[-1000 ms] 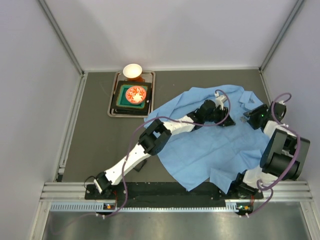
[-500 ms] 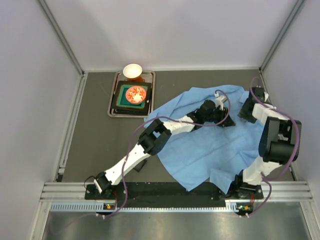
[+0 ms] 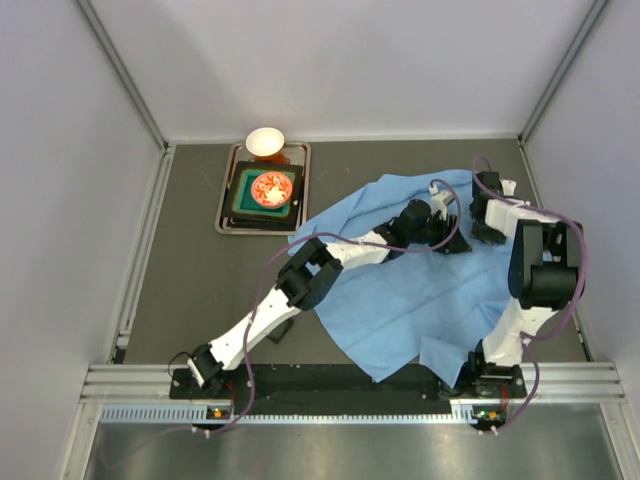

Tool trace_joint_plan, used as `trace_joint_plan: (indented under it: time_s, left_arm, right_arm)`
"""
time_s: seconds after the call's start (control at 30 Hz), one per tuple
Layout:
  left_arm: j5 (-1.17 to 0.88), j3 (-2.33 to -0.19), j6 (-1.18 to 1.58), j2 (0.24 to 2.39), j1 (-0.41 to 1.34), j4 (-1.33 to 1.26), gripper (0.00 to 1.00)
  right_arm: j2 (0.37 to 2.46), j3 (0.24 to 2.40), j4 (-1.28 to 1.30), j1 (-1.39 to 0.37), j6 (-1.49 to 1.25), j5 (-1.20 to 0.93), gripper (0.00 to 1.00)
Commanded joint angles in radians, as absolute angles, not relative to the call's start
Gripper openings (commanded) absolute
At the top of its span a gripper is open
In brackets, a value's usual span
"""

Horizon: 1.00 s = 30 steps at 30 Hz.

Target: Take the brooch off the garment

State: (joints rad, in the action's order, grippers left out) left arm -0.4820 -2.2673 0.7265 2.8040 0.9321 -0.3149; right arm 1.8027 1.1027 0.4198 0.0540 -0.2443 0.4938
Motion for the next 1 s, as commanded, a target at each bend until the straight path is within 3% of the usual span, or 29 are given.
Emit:
trace_joint_plan:
  time_s: [0.0, 0.2, 0.5, 0.97]
  left_arm:
    - [-0.489, -2.253, 0.71, 2.741, 0.94, -0.308, 0.43]
    - [-0.489, -2.252, 0.709, 2.74, 0.94, -0.307, 0.43]
    - [-0.494, -2.252, 0.709, 2.743, 0.94, -0.308, 0.43]
    - [-0.5, -2.258, 0.709, 2.743, 0.94, -0.308, 0.43]
  right_arm:
    - [1.818, 1.129, 0.446, 0.044, -0.224, 0.552, 0.43]
    - [1.747, 1.092, 0.43, 0.044, -0.271, 0.548, 0.39]
    - [1.634, 1.019, 0.384, 0.103, -0.328, 0.473, 0.44]
    - [1.608, 0.979, 0.371, 0.175, -0.348, 0.413, 0.42]
